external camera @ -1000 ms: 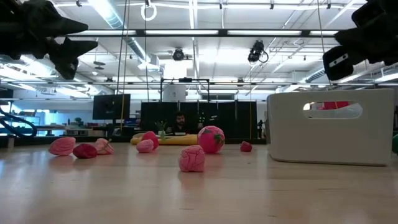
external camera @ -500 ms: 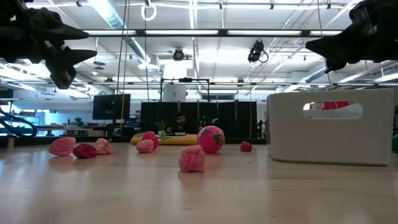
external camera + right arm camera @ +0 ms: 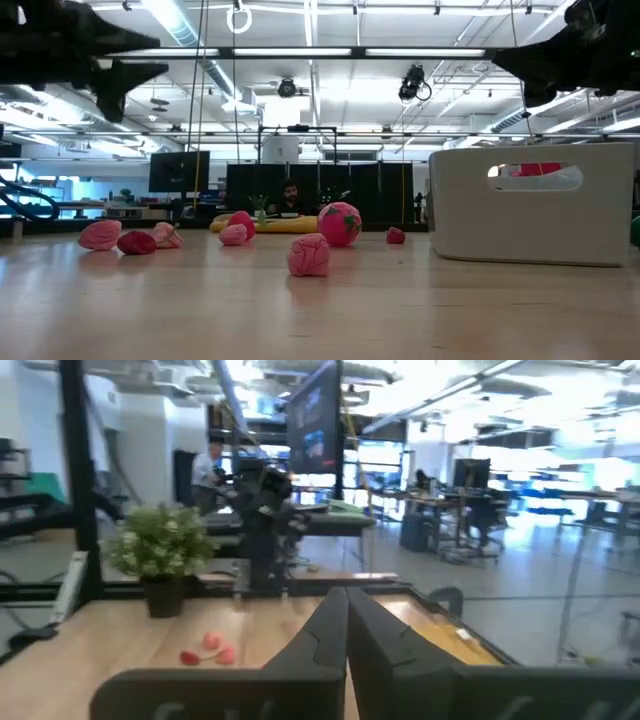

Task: Pick and placing Produce into tupperware
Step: Put the green bell pepper into the gray bin

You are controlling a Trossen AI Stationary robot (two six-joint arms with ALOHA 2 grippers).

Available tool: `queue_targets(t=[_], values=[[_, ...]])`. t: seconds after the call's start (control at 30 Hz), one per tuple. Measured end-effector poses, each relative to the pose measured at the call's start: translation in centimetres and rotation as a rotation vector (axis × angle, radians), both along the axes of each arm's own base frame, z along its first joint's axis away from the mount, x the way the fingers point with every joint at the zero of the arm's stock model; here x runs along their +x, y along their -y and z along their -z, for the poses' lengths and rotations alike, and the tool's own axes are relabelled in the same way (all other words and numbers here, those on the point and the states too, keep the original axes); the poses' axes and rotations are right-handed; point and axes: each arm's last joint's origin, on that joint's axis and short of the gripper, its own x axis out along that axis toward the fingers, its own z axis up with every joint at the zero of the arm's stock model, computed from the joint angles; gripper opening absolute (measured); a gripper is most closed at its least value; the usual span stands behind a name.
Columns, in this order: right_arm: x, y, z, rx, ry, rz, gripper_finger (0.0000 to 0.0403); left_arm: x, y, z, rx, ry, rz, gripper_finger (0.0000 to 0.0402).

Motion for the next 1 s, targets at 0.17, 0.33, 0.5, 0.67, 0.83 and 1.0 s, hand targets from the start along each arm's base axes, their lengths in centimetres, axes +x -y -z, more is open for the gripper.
queue_targets(t=[0.17, 0.33, 0.5, 0.67, 0.83, 1.0], values=[[0.3, -0.1, 0.3, -0.074, -0.047, -0.028, 0.0040, -0.4, -0.5, -1.9, 0.119, 0.057, -0.077, 0.0173], [0.8, -0.1, -1.0, -0.129, -0.074, -0.018, 0.0086, -0.8, -0.7, -3.3, 0.225, 0.063, -0.124, 0.0174], [2.0, -0.1, -4.4, -0.161, -0.133, -0.005, 0.0125, -1.1, -0.8, -4.3, 0.218, 0.094, -0.142, 0.0174], [4.7, 0.0, -6.7, -0.124, -0.459, 0.007, 0.0143, -1.3, -0.9, -4.6, 0.198, 0.112, -0.146, 0.0174], [7.4, 0.1, -7.9, -0.076, -0.797, 0.015, 0.0142, -1.3, -0.9, -4.7, 0.199, 0.110, -0.146, 0.0174], [8.4, 0.1, -8.0, 0.060, -1.104, 0.058, 0.0138, -1.3, -0.9, -4.6, 0.209, 0.105, -0.148, 0.0174]])
